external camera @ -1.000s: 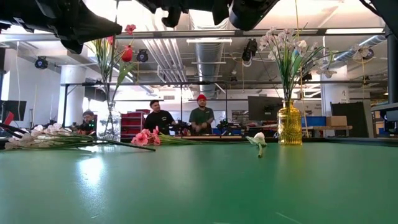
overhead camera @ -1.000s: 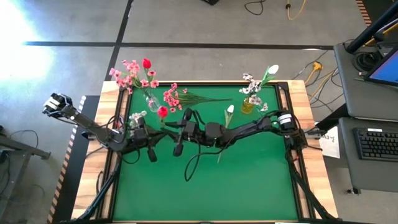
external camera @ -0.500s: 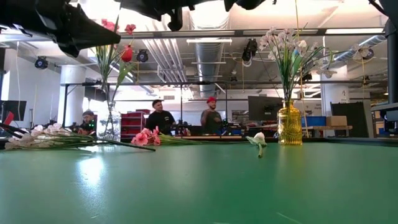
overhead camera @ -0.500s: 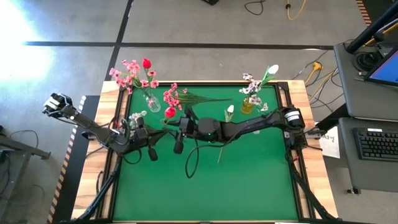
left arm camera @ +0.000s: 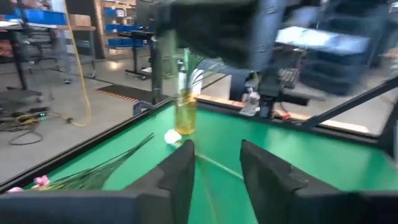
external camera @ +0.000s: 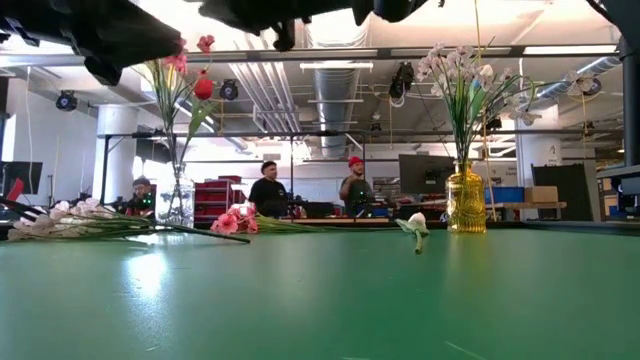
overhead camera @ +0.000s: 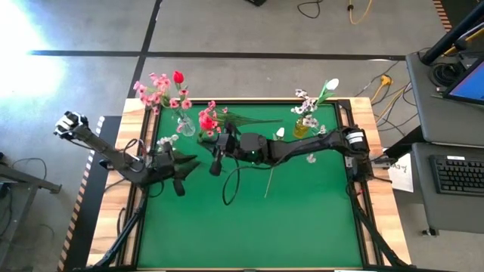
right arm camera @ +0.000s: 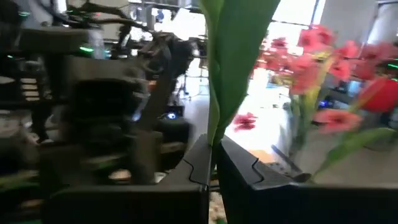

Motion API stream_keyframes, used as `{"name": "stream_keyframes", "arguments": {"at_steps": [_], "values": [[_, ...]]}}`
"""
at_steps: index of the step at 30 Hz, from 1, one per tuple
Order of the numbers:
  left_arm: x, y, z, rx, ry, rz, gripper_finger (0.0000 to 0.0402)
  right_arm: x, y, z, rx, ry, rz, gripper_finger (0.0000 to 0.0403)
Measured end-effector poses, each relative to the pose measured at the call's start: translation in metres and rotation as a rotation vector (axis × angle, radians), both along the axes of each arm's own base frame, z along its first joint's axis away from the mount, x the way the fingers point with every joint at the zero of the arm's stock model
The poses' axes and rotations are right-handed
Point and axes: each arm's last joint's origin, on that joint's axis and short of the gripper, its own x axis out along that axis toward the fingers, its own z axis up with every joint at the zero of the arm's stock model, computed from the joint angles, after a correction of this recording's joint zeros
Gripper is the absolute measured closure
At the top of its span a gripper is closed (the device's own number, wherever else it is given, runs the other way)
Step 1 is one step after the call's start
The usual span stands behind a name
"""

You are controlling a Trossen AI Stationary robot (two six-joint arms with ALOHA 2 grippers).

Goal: Sort flowers into vase by color
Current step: Put the red tulip into the transparent vase

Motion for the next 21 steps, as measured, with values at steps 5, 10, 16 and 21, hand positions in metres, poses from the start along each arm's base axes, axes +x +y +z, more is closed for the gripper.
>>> {"name": "stream_keyframes", "arguments": {"at_steps": [5,10,16,21], "values": [[-0.011,0.001,0.01,-0.029,-0.058,-0.041,0.0235,-0.003,-0.04,0.0,0.013,-0.034,-0.1,0.0393],[-0.021,0.007,0.027,-0.035,-0.121,-0.045,0.0222,-0.007,-0.071,0.006,0.07,-0.124,-0.091,0.0393],[-0.028,0.012,0.052,-0.033,-0.14,-0.043,0.0221,-0.007,-0.09,0.005,0.063,-0.257,-0.113,0.0393],[-0.028,0.013,0.064,-0.02,-0.122,-0.044,0.0221,0.003,-0.096,-0.008,0.013,-0.296,-0.122,0.0393]]}}
